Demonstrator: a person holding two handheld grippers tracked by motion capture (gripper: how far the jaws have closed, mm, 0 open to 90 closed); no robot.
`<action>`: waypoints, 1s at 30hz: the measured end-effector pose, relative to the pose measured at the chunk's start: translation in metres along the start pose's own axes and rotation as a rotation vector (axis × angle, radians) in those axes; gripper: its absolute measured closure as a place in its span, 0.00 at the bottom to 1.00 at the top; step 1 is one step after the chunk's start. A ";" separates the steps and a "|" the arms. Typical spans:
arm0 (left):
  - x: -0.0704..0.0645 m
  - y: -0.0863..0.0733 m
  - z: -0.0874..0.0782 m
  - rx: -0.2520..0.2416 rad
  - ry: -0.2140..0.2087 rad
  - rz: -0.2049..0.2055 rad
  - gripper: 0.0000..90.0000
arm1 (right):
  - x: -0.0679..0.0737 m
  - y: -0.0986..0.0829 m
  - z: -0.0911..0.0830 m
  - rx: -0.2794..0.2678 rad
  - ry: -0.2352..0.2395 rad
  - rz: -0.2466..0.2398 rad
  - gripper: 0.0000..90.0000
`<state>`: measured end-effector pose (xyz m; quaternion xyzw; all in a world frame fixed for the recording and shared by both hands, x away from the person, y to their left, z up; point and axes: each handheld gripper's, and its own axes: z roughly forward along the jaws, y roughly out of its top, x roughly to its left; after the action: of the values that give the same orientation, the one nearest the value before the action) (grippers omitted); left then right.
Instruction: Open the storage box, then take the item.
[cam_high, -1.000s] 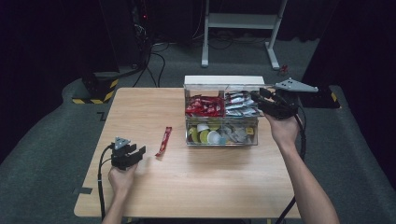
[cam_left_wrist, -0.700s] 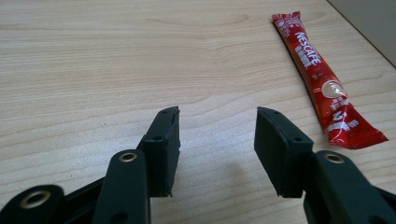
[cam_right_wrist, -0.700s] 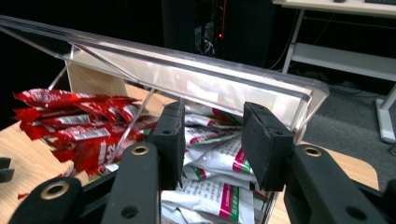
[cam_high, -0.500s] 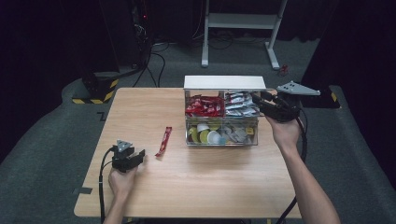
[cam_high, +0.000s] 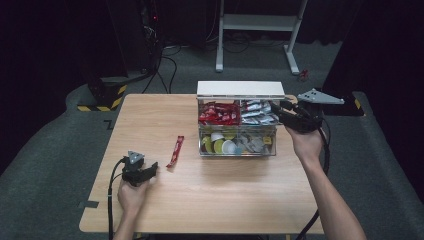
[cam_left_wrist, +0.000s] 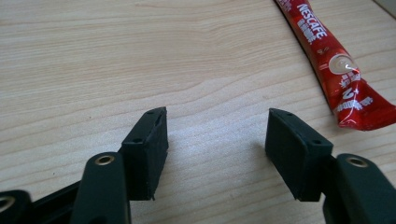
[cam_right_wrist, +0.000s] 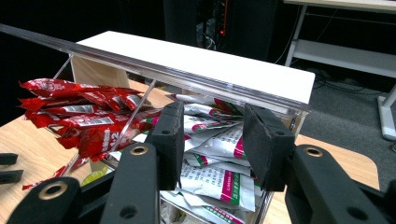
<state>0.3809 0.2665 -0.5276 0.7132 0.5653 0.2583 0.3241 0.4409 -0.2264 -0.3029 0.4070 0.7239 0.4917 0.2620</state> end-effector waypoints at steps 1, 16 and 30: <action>0.000 0.000 0.000 0.001 -0.003 0.002 0.42 | 0.000 0.000 0.000 -0.001 0.002 0.001 0.66; -0.001 0.000 0.000 0.004 -0.009 0.001 0.39 | 0.001 -0.008 -0.008 -0.008 0.004 -0.003 0.65; 0.000 0.000 0.000 0.004 -0.015 0.000 0.37 | 0.005 -0.012 -0.008 0.004 0.017 -0.003 0.65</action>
<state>0.3813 0.2662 -0.5276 0.7158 0.5634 0.2517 0.3269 0.4284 -0.2285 -0.3112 0.4025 0.7275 0.4933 0.2558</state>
